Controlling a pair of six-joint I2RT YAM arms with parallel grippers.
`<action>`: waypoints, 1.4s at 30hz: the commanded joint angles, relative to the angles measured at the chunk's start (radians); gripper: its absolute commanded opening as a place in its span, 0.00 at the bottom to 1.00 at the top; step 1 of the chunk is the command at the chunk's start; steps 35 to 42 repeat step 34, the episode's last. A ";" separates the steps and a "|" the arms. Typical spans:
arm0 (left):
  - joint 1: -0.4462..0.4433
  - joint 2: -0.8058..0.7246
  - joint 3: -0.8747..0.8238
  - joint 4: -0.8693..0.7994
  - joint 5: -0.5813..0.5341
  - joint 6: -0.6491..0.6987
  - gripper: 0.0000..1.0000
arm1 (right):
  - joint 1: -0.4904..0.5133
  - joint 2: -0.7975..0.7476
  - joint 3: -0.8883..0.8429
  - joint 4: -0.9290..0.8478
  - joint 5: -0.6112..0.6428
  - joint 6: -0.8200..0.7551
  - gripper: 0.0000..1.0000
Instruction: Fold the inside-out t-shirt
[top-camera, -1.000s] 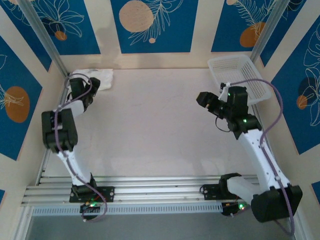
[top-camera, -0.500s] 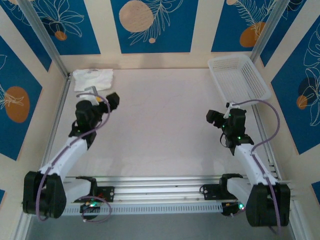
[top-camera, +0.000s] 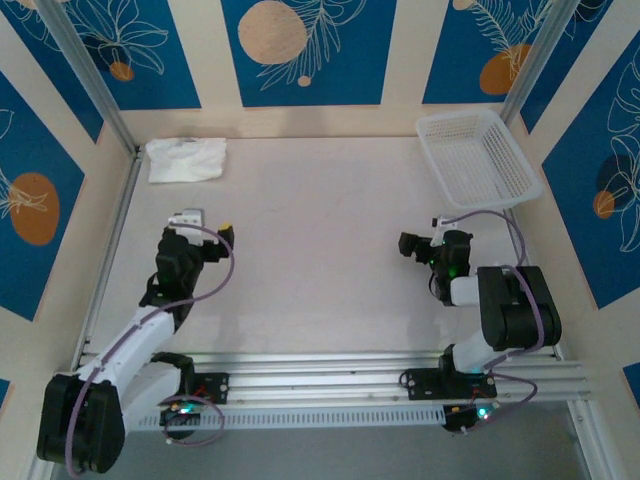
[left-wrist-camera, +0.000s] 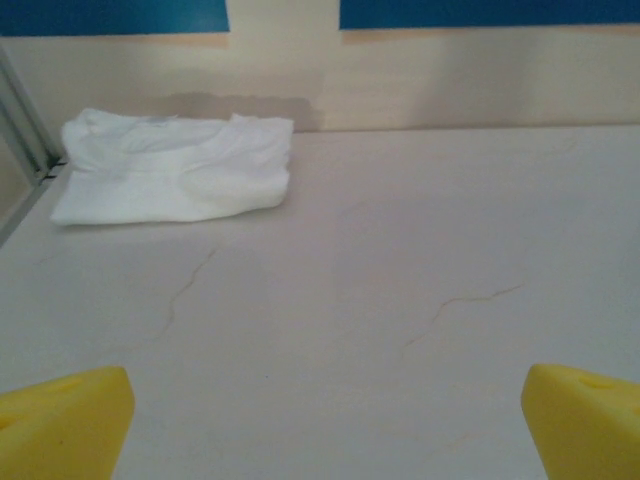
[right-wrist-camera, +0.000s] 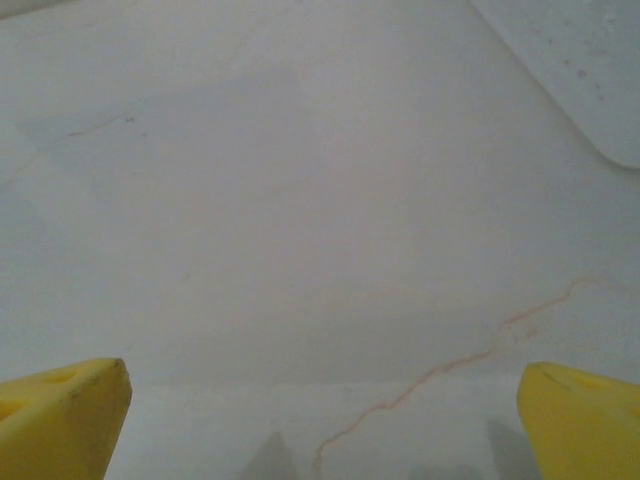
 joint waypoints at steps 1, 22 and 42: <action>0.040 0.077 -0.072 0.127 -0.038 0.022 1.00 | -0.006 -0.018 0.045 0.040 -0.022 -0.050 0.99; 0.141 0.588 0.041 0.429 0.197 0.116 1.00 | 0.064 -0.006 0.064 0.028 0.162 -0.065 0.99; 0.142 0.588 0.044 0.423 0.196 0.117 1.00 | 0.061 -0.009 0.061 0.029 0.158 -0.065 0.99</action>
